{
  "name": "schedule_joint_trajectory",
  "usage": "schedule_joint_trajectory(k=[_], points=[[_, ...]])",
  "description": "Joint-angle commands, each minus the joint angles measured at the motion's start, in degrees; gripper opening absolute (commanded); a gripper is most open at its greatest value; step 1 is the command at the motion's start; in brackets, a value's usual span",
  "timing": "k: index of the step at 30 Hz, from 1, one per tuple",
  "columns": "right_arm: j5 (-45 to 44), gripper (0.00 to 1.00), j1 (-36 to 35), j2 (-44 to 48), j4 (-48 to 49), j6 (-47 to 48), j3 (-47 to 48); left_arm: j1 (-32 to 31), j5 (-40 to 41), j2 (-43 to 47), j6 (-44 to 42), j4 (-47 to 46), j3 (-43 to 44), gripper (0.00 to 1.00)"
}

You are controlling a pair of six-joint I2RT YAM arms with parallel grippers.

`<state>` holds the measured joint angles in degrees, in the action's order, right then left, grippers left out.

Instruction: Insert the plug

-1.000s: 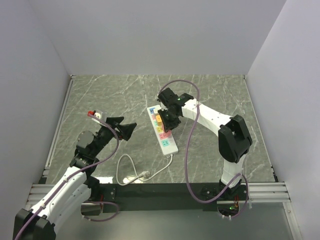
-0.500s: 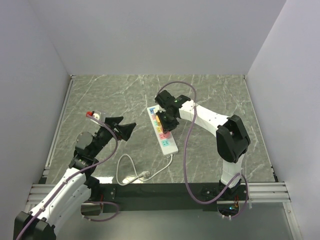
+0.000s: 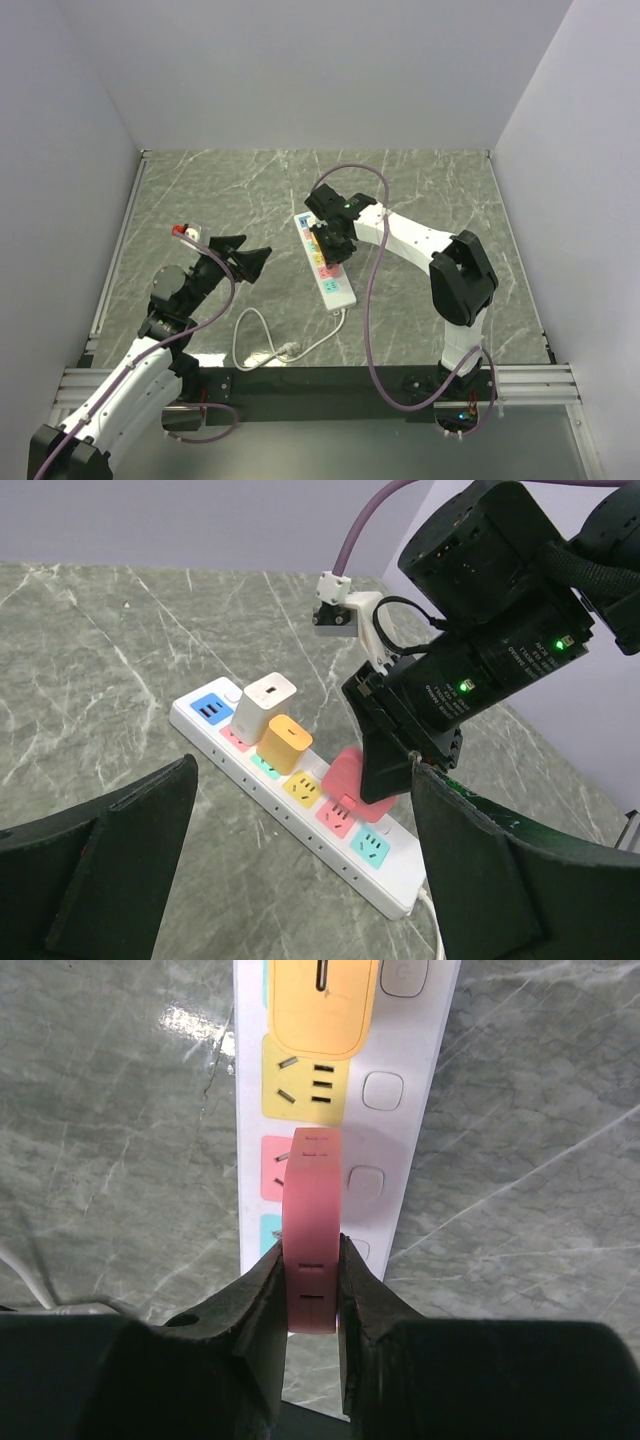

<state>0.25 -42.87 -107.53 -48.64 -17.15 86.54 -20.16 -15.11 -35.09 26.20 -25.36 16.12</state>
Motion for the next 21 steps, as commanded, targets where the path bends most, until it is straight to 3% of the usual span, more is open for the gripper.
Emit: schedule_joint_trajectory(k=[1, 21], points=[[-2.27, 0.0, -1.6, -0.32, 1.71, -1.31, -0.85, 0.3, -0.18, 0.64, 0.26, -1.79, -0.12, 0.94], [-2.72, 0.0, -3.53, -1.63, 4.08, -2.54, -3.4, 0.48, -0.62, 1.52, 0.44, -1.53, -0.39, 0.94]])
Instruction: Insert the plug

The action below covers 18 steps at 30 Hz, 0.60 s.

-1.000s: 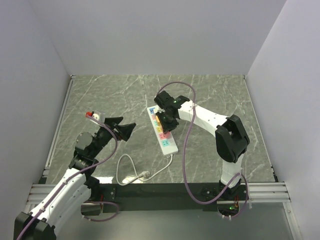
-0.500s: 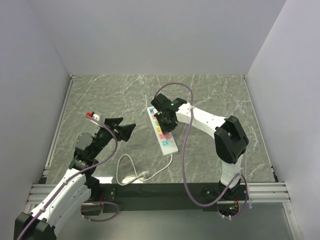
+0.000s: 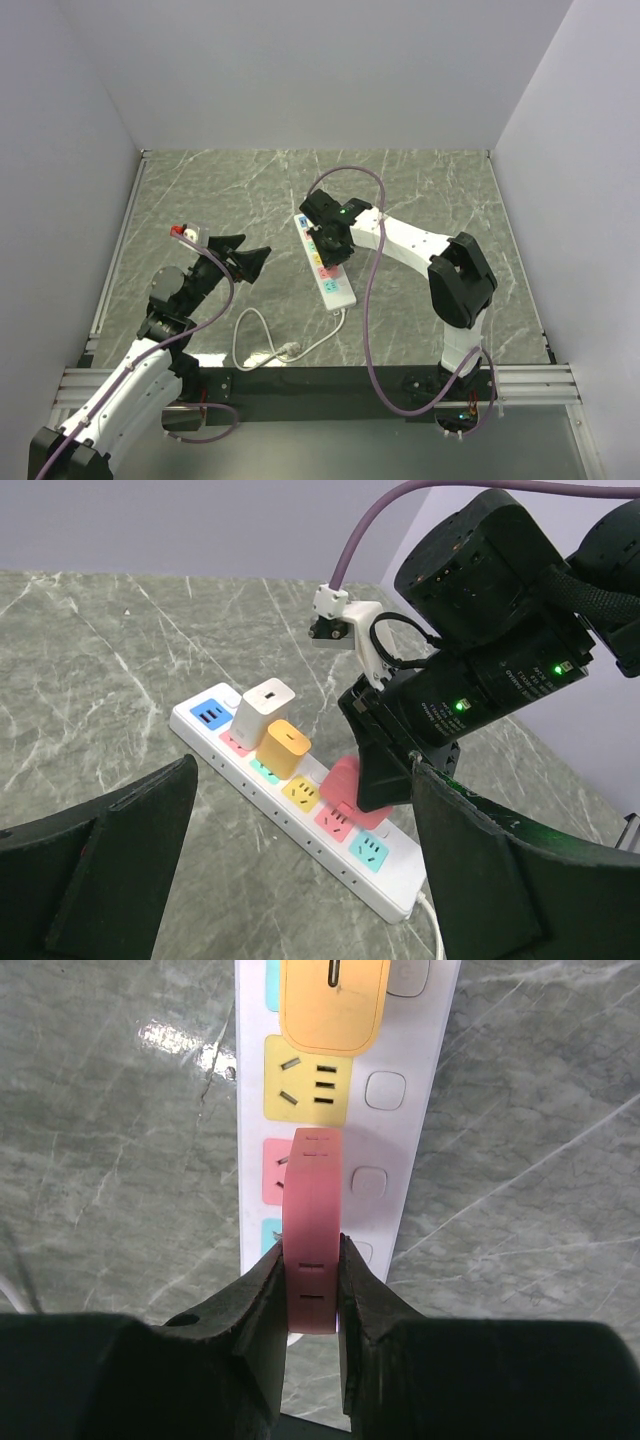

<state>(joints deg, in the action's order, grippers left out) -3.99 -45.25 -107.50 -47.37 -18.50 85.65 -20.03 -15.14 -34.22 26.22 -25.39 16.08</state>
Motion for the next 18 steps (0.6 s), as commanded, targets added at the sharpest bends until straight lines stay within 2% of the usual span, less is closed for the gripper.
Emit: schedule_joint_trajectory(k=[1, 18], points=[[1.79, 0.0, -1.24, -1.66, 2.99, -1.45, -2.59, 0.34, -0.51, 0.64, 0.5, -1.51, -0.34, 0.94], [3.81, 0.0, -1.41, -3.24, 6.59, -2.15, -6.28, 0.43, -0.86, -0.41, 0.41, -2.04, -0.26, 0.94]])
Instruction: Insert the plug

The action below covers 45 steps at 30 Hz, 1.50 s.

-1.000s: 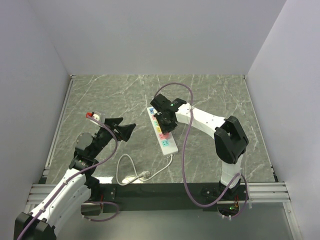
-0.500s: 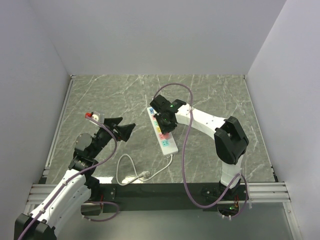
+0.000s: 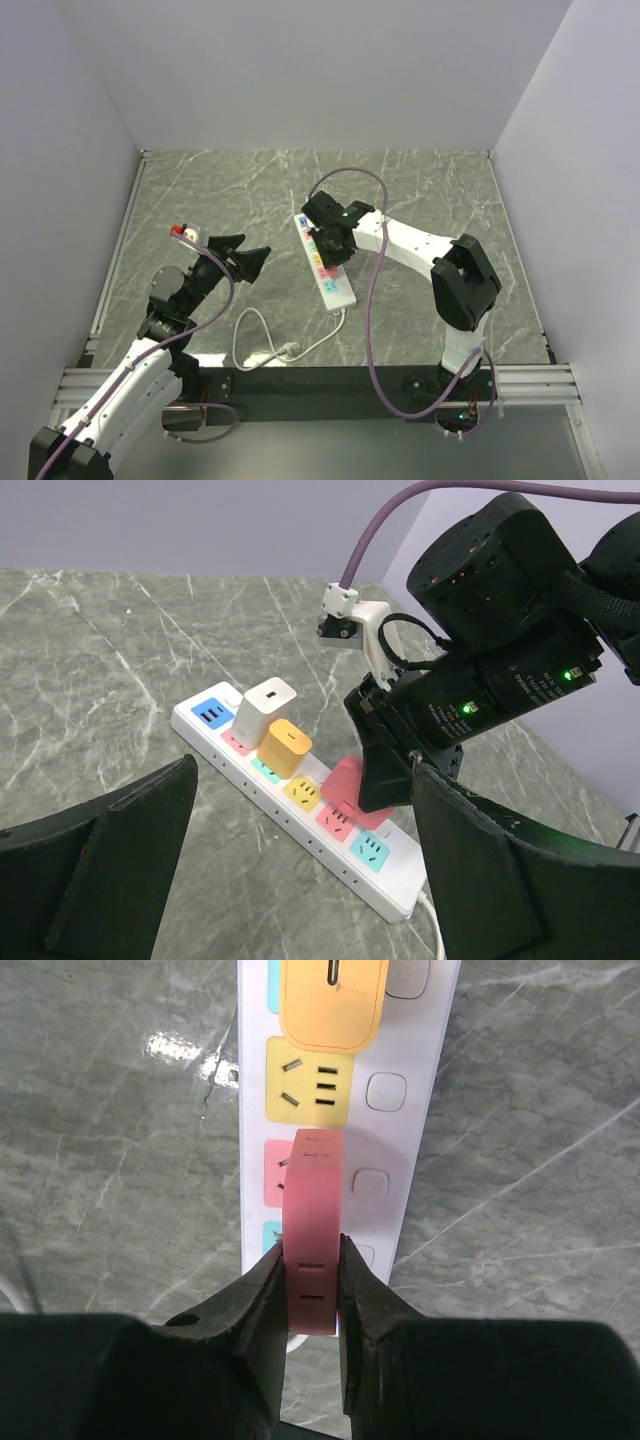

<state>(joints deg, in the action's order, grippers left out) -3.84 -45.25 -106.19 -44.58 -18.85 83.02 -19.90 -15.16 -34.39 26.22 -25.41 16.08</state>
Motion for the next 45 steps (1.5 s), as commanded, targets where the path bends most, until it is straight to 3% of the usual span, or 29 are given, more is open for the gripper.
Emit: schedule_joint_trajectory(k=[1, 22, 45], points=[[3.66, 0.0, -1.42, -4.72, 3.88, -1.8, -3.66, 0.3, -0.84, -0.24, 0.5, -2.01, -0.26, 0.94], [4.28, 0.0, -2.38, -7.27, 2.83, -1.54, -5.85, 0.48, -1.81, 0.82, 0.68, -1.93, -0.61, 0.94], [7.88, 0.0, -3.17, -9.47, 8.1, -3.21, -10.16, 0.56, -1.98, 0.73, 0.77, -1.93, -0.61, 0.94]])
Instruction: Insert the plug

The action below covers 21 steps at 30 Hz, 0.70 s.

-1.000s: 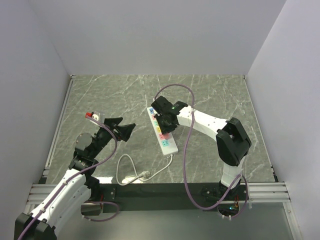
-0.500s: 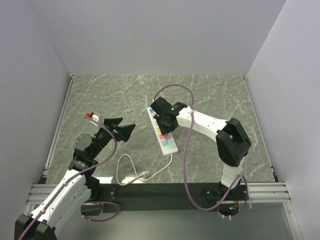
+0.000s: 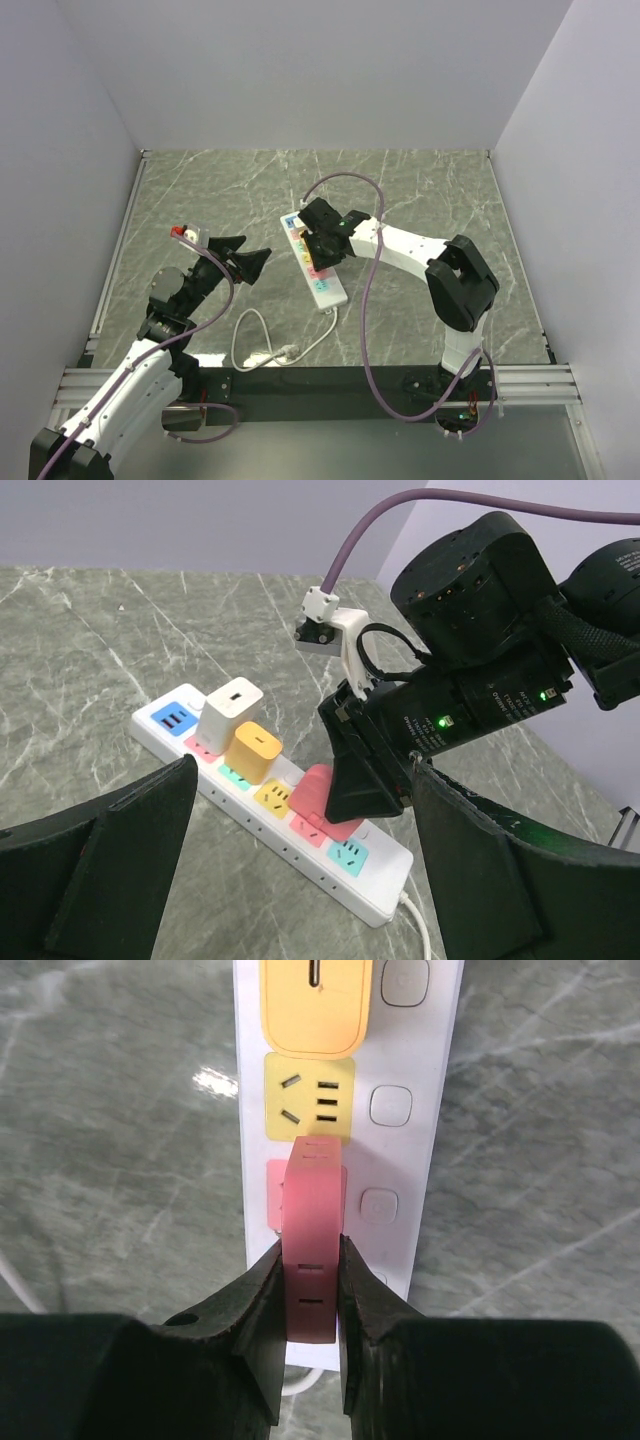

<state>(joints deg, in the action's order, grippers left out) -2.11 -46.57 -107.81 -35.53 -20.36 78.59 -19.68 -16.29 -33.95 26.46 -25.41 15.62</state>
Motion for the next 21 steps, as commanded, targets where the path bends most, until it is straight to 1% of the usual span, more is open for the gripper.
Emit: schedule_joint_trajectory(k=[1, 5, 10, 15, 17, 18, 20, 21], points=[[6.07, 0.0, -1.95, -7.94, -0.95, -1.7, -5.99, 0.43, -0.93, 0.29, 0.52, -1.93, -0.24, 0.94], [5.63, 0.0, -2.04, -8.73, -1.73, -1.09, -5.2, 0.43, -0.93, 0.21, 0.53, -2.01, -0.24, 0.94], [3.96, 0.0, -2.39, -10.14, -4.02, 0.23, -1.34, 0.43, -0.49, 0.03, 0.53, -1.84, -0.06, 0.94], [3.34, 0.0, -2.39, -7.34, -2.53, 0.41, -0.63, 0.43, 0.64, -0.15, 0.44, -1.23, 0.29, 0.94], [3.34, 0.04, -2.48, -5.84, -1.48, 0.5, -0.1, 0.43, 1.61, -0.32, 0.26, -0.7, 0.55, 0.94], [3.34, 0.1, -2.48, -5.49, -1.04, 0.5, 0.68, 0.43, 2.31, -0.5, 0.17, -0.43, 0.73, 0.94], [2.64, 0.13, -2.48, -4.17, 1.14, 0.06, 1.04, 0.43, 2.93, -0.67, 0.0, -0.17, 0.73, 0.94], [2.72, 0.18, -2.48, -3.73, 2.03, 0.14, 1.04, 0.43, 3.37, -0.94, 0.0, -0.08, 0.9, 0.94]])
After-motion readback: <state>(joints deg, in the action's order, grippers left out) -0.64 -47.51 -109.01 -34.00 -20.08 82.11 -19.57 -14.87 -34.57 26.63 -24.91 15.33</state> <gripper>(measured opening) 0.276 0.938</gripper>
